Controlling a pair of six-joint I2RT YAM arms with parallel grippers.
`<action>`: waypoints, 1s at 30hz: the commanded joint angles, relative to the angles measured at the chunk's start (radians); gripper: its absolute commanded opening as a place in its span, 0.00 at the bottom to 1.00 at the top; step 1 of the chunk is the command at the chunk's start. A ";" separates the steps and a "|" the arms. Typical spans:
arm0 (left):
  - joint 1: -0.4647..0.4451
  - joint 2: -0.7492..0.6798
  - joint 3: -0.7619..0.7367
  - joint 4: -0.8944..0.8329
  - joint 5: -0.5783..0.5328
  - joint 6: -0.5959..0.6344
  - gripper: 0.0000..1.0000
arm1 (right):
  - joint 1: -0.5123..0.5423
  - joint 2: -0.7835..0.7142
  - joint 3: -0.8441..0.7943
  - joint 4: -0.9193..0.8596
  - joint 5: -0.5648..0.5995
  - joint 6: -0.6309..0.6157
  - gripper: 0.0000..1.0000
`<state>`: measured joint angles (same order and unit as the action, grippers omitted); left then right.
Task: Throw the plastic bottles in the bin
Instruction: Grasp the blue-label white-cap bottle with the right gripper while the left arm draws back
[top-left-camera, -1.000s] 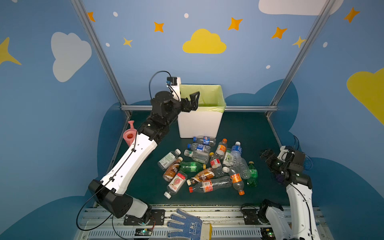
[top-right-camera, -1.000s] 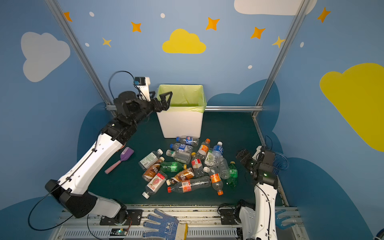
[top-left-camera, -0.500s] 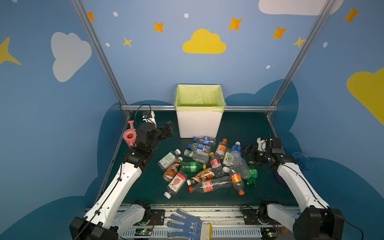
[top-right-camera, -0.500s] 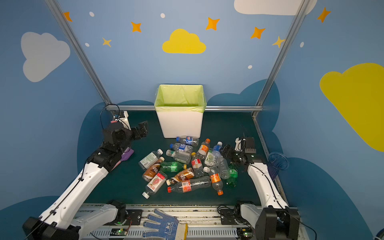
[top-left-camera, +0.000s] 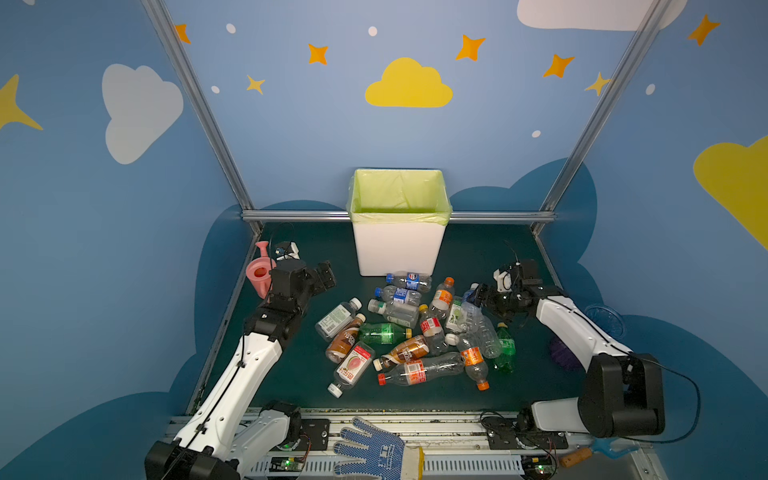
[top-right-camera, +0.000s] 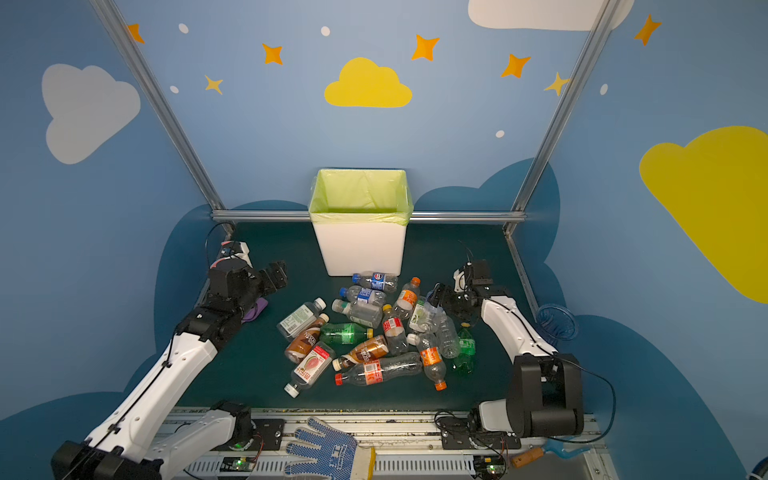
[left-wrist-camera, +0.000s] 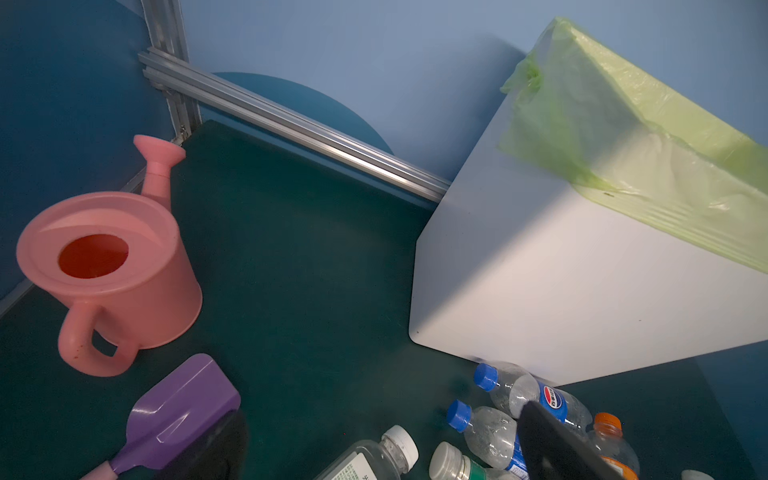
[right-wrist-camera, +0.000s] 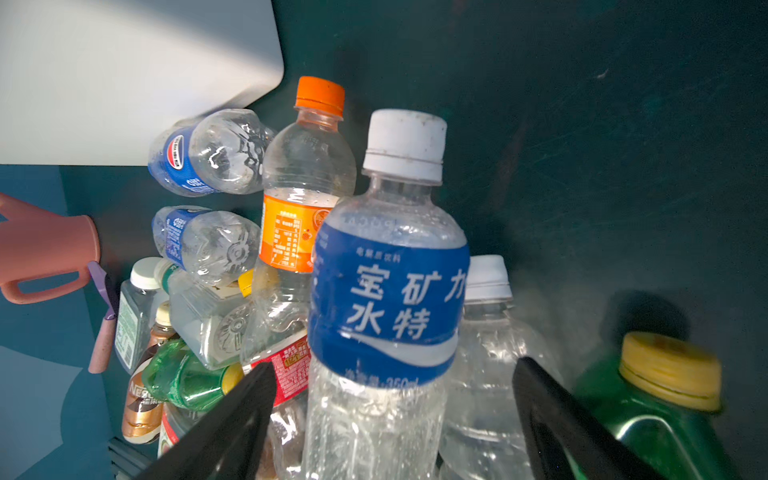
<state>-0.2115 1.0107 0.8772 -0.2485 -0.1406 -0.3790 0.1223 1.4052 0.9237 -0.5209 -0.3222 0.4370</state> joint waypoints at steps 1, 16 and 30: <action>0.008 -0.012 -0.014 -0.012 0.004 -0.015 1.00 | 0.011 0.034 0.038 -0.006 0.005 -0.018 0.88; 0.029 -0.029 -0.032 -0.026 0.001 -0.017 1.00 | 0.024 0.152 0.091 -0.004 -0.039 -0.026 0.81; 0.040 -0.044 -0.045 -0.037 0.003 -0.026 1.00 | 0.022 0.156 0.137 0.018 -0.088 0.001 0.56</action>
<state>-0.1772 0.9813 0.8501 -0.2737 -0.1406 -0.3992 0.1413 1.5627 1.0183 -0.5117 -0.3820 0.4320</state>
